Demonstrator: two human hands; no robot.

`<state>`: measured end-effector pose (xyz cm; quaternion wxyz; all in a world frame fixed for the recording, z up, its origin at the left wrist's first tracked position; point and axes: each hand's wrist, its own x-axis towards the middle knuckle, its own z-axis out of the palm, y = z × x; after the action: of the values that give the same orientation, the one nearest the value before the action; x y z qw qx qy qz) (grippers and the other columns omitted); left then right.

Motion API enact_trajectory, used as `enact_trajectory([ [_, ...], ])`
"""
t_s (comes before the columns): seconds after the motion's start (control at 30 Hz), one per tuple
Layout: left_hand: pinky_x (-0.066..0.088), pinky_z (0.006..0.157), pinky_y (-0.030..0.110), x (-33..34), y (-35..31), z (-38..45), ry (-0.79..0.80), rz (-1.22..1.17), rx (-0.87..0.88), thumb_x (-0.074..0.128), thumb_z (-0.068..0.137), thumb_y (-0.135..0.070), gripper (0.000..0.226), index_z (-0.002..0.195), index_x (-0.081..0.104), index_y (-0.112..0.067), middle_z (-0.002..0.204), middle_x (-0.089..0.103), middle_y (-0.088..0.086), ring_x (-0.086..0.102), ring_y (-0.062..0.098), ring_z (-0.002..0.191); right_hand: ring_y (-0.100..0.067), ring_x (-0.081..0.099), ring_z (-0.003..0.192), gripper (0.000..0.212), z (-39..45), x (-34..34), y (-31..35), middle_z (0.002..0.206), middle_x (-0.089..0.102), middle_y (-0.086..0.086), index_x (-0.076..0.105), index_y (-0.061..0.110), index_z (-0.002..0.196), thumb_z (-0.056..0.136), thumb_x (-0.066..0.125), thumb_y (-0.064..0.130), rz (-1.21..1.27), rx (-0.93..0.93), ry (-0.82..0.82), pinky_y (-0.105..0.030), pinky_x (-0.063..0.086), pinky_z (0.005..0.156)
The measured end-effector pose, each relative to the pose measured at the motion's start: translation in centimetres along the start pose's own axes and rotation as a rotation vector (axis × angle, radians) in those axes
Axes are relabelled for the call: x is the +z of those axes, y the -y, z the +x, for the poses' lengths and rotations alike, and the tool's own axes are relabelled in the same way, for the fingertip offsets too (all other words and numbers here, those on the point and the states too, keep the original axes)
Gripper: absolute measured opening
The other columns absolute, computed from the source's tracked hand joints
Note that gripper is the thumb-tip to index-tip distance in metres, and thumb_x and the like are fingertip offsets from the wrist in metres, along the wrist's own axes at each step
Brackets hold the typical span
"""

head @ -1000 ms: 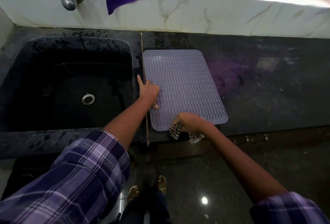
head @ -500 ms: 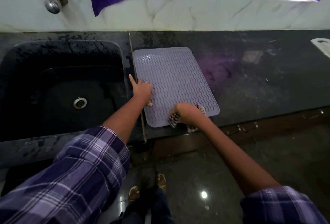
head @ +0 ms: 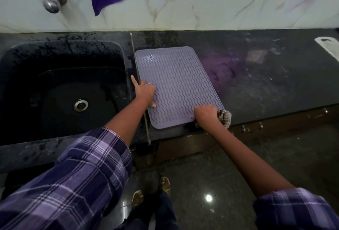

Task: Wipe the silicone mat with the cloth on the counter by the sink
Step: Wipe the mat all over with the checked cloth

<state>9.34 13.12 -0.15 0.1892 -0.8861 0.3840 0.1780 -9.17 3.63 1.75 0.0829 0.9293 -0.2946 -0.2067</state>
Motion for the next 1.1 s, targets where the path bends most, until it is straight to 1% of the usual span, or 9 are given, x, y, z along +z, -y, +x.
enact_trajectory([
  [0.2,0.0,0.11,0.071,-0.4,-0.2,0.2,0.005,0.028,0.002,0.071,0.075,-0.054,0.073,0.133,0.05,-0.015,0.139,0.047,0.007,0.029,0.03,0.14,-0.031,0.051,0.116,0.034,-0.5,0.7,3.3,0.123,0.056,-0.014,0.06,0.012,0.124,0.095,0.045,0.009,0.126,-0.313,-0.109,-0.038,0.041,0.098],
  [0.4,0.0,0.11,0.071,-0.3,-0.3,0.2,-0.005,0.037,0.006,0.072,0.075,-0.052,0.074,0.134,0.048,-0.015,0.139,0.047,0.007,0.028,0.029,0.14,-0.03,0.06,0.111,0.027,1.1,-1.0,-1.9,0.116,0.065,-0.013,0.066,0.007,0.113,0.092,0.049,0.007,0.061,0.012,-0.148,-0.036,0.048,0.091],
  [0.5,0.001,0.11,0.072,-0.1,-0.2,0.4,-0.015,0.026,0.009,0.073,0.075,-0.051,0.073,0.133,0.049,-0.014,0.139,0.047,0.007,0.028,0.029,0.14,-0.033,0.059,0.113,0.037,2.6,-2.9,-3.1,0.118,0.065,-0.014,0.067,0.015,0.118,0.088,0.05,0.0,0.224,-0.045,-0.191,-0.039,0.048,0.095],
  [0.67,0.0,0.11,0.072,0.4,0.0,1.0,-0.026,0.011,0.018,0.071,0.075,-0.053,0.075,0.136,0.048,-0.016,0.142,0.045,0.005,0.026,0.028,0.14,-0.03,0.058,0.114,0.042,2.3,-1.1,-0.9,0.126,0.062,-0.013,0.065,0.016,0.122,0.087,0.051,-0.003,0.314,-0.266,0.121,-0.038,0.05,0.096],
  [0.77,0.0,0.109,0.073,0.2,0.1,1.0,-0.015,0.002,0.035,0.072,0.074,-0.054,0.077,0.137,0.048,-0.017,0.143,0.044,0.004,0.026,0.028,0.141,-0.032,0.061,0.109,0.041,3.7,-1.2,-2.8,0.121,0.067,-0.015,0.066,0.011,0.12,0.085,0.053,-0.004,0.534,-0.183,0.069,-0.038,0.051,0.092],
  [0.87,0.0,0.108,0.074,-0.9,0.3,1.1,0.07,-0.045,0.013,0.074,0.072,-0.054,0.075,0.135,0.053,-0.019,0.141,0.045,0.006,0.027,0.028,0.14,-0.034,0.058,0.118,0.04,5.3,-2.4,-3.9,0.126,0.062,-0.018,0.061,0.004,0.123,0.084,0.059,-0.007,1.043,-0.106,0.022,-0.038,0.049,0.094],
  [0.93,0.006,0.111,0.068,-1.8,0.8,1.1,0.079,-0.211,0.018,0.075,0.073,-0.052,0.07,0.131,0.058,-0.017,0.138,0.05,0.005,0.035,0.027,0.137,-0.031,0.057,0.12,0.041,6.2,-3.1,-3.6,0.13,0.059,-0.017,0.057,0.005,0.125,0.085,0.061,-0.006,1.409,-0.076,0.117,-0.035,0.05,0.092],
  [1.03,0.033,0.113,0.041,-2.8,1.7,1.0,0.099,-0.823,0.117,0.071,0.079,-0.048,0.061,0.127,0.062,-0.012,0.135,0.058,0.004,0.051,0.021,0.126,-0.02,0.066,0.092,0.045,7.6,-3.6,-2.3,0.114,0.066,-0.008,0.051,0.005,0.13,0.087,0.06,-0.004,1.73,-0.032,0.239,-0.033,0.057,0.076],
  [1.1,0.039,0.11,0.042,-3.5,1.6,0.4,0.27,-1.212,0.182,0.06,0.087,-0.051,0.053,0.125,0.063,-0.013,0.125,0.064,0.002,0.058,0.019,0.114,-0.021,0.063,0.083,0.04,8.6,-4.0,-1.2,0.102,0.065,-0.013,0.047,-0.004,0.13,0.09,0.052,-0.007,1.994,-0.063,0.258,-0.033,0.054,0.074],
])
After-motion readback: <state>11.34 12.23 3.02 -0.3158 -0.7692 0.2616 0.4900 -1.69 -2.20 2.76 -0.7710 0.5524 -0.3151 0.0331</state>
